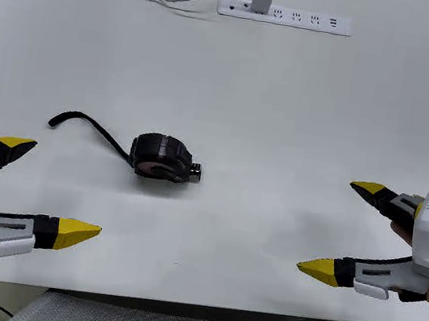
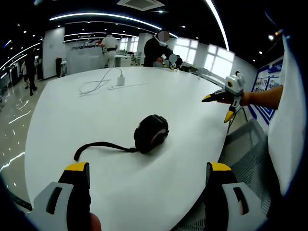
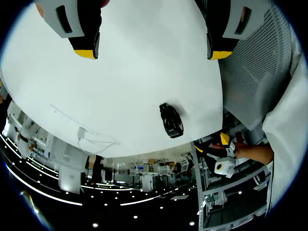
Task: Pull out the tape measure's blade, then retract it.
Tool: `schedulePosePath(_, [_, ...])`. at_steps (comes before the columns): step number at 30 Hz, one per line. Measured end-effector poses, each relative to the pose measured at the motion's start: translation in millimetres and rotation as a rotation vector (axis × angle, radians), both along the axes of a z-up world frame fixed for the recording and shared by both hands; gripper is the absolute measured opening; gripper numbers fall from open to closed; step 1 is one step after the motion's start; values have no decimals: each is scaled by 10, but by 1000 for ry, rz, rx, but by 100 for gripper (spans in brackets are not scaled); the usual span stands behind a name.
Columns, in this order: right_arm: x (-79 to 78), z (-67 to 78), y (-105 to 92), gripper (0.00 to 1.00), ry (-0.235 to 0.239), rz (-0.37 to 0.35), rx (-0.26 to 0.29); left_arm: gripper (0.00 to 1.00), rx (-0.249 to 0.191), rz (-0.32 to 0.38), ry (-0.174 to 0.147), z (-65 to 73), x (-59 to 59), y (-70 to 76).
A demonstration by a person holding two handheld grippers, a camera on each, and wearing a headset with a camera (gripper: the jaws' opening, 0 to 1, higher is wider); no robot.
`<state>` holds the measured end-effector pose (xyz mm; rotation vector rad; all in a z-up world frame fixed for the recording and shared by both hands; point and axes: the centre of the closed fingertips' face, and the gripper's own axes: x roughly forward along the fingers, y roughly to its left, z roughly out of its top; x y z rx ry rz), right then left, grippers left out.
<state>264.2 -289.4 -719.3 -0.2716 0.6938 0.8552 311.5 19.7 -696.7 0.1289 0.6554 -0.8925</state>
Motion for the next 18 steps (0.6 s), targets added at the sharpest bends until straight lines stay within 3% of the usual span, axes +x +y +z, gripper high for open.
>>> schedulePosePath(4, [6, -1, -1, 92, -1, 4, -1, 99, 13, 4, 19, -42, -1, -1])
schedulePosePath(18, [-31, -63, -19, 89, 13, 19, -16, 98, 19, -10, 0, -49, 14, 3])
